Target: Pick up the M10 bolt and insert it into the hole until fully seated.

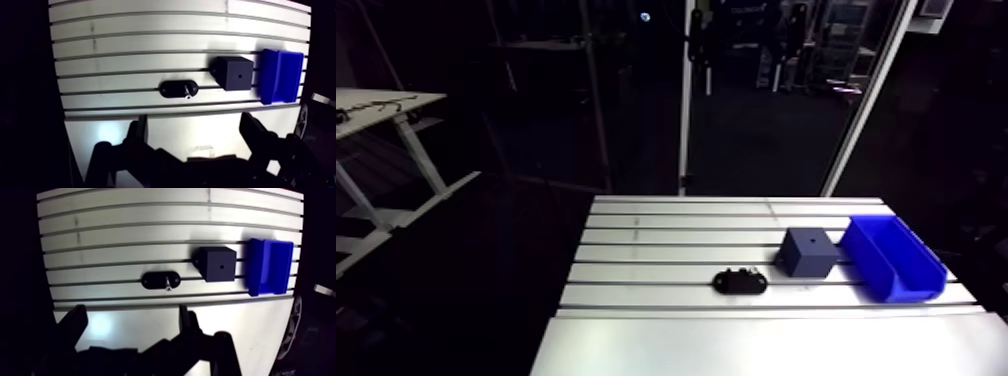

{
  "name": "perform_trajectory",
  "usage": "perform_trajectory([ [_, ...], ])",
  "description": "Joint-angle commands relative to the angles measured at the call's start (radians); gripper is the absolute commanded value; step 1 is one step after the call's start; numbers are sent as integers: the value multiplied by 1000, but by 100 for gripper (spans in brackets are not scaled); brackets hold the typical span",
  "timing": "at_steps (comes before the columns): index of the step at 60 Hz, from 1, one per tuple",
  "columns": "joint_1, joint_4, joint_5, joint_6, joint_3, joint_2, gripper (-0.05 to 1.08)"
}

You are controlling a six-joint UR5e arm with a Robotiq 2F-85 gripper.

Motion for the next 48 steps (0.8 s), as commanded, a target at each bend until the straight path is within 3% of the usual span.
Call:
perform_trajectory([
  [1, -5, -128, 0, -4, 100, 0, 1],
  [16, -16, -281, 3, -24, 201, 0, 1],
  [33, -51, -475, 4, -39, 364, -12, 1],
  [37, -55, -538, 14, -55, 414, -22, 1],
  [48, -69, -593, 45, -117, 483, -33, 1],
])
